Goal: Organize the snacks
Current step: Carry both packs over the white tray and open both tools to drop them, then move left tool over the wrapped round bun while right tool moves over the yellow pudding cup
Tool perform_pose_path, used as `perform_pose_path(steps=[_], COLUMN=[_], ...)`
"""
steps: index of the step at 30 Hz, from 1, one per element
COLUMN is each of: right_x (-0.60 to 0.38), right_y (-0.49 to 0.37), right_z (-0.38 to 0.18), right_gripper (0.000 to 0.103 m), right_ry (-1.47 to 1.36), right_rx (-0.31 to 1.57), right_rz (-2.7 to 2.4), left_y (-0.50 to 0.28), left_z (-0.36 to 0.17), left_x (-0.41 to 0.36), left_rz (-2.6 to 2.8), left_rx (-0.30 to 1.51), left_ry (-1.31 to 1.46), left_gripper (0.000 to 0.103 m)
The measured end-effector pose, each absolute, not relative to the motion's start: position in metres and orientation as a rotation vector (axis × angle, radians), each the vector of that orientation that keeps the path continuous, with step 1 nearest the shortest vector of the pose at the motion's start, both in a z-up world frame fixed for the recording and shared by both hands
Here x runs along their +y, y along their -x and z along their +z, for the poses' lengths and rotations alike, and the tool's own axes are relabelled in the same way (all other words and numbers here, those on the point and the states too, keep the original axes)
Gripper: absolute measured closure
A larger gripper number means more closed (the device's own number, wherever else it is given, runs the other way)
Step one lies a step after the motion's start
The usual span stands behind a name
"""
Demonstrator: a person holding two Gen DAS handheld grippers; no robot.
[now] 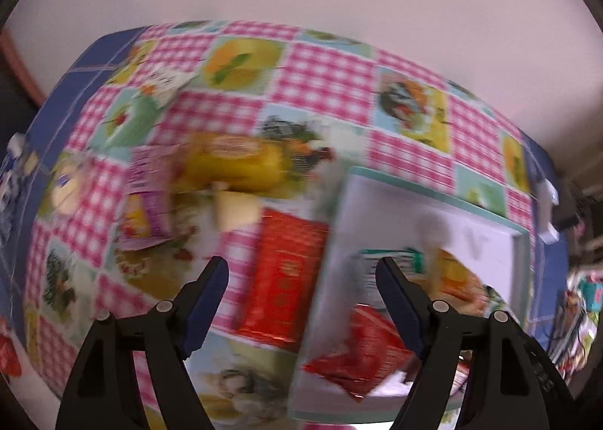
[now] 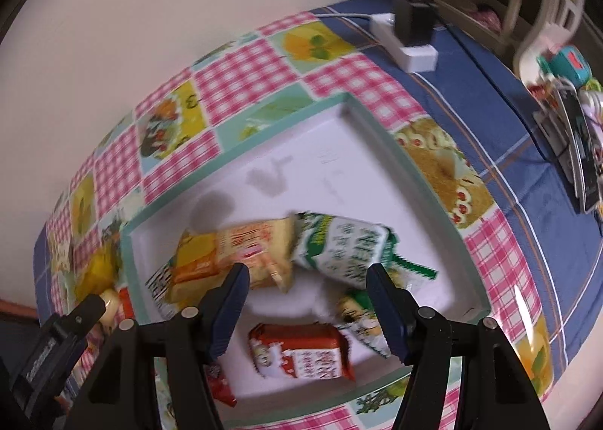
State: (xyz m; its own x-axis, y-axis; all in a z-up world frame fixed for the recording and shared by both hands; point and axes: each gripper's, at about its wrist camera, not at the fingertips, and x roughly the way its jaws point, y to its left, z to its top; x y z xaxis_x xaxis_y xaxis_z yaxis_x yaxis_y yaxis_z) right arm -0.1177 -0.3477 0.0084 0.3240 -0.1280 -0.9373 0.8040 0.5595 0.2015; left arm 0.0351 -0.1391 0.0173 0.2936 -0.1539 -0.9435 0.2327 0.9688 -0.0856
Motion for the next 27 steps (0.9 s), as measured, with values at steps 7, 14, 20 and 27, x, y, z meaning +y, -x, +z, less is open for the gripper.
perform_pose_path(steps=[7,14,20,27], right_x=[-0.317,-0.292,-0.277,-0.255], right_y=[0.095,0.081,0.072,0.060], right_z=[0.015,0.025,0.033,0.038], right_gripper=[0.027,0.019,0.009,0.000], right_ry=[-0.671,-0.603,-0.559,-0.506], right_rx=[1.097,1.092,1.080,1.069], right_rz=[-0.642,-0.592,-0.568,-0.517], left_y=[-0.052,-0.056,-0.058,-0.064], left_z=[0.015,0.028,0.036,0.037], left_x=[-0.083,-0.053,-0.031,0.002], left_rz=[-0.099,-0.036,0.000,0.040], left_rx=[1.234,1.174,1.134,1.134], left_ry=[-0.050,-0.070,-0.090,-0.043], left_gripper=[0.006,0.006,0.005,0.003])
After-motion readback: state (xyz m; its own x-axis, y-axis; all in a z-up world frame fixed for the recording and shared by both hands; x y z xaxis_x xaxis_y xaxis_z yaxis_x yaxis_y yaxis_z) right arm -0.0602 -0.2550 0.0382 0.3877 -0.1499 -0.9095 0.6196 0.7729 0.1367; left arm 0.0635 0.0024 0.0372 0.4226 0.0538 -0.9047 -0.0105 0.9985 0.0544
